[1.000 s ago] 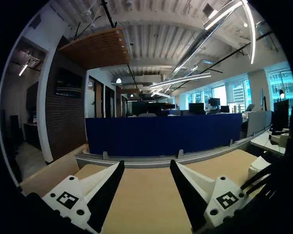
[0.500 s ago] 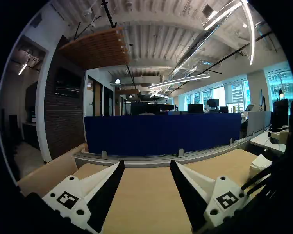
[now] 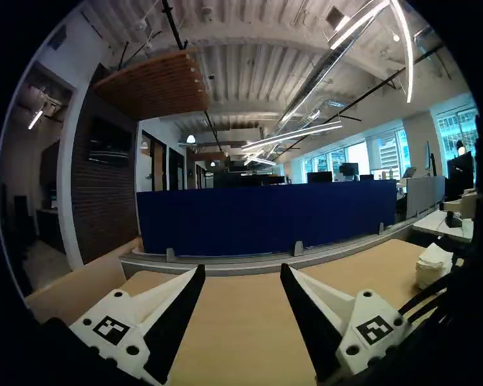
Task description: Fold towel
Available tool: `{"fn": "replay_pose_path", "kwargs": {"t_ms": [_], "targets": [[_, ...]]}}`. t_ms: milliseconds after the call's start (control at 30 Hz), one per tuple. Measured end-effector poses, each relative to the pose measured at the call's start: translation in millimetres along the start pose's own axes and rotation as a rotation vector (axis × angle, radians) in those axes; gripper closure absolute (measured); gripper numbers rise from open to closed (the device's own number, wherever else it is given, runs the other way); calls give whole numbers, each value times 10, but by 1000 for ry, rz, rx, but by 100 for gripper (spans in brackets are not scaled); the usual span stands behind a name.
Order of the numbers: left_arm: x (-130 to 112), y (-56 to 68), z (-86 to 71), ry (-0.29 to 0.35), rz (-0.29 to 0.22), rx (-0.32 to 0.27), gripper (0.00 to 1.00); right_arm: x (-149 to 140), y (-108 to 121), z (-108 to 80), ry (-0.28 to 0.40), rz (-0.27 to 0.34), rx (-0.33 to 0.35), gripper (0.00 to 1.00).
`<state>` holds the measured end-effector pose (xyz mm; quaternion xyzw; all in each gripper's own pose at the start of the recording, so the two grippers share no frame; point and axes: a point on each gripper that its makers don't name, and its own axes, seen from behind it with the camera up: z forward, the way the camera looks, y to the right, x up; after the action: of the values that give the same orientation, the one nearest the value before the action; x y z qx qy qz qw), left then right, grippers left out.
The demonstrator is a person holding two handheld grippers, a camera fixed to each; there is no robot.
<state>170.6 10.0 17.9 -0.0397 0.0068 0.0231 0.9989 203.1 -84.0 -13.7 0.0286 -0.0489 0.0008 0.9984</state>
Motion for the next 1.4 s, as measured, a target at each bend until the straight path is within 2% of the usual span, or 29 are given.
{"fn": "replay_pose_path", "kwargs": {"t_ms": [300,400,667,1100,1400], "targets": [[-220,106,-12,18,83,-8,14,-3,-95,-12,-1,21,-1,4],[-308,117,-27,20,90,-11,14,-42,-90,-23,-7,25,-10,4],[-554,51,-40,31,63,11,14,-117,-69,-66,-17,21,-28,4],[-1185,-12,-94,33,8,36,14,-142,-26,-204,-2,-6,-51,4],[-1468,-83,-105,43,-21,57,14,-304,-29,-228,4,-18,-51,4]]}}
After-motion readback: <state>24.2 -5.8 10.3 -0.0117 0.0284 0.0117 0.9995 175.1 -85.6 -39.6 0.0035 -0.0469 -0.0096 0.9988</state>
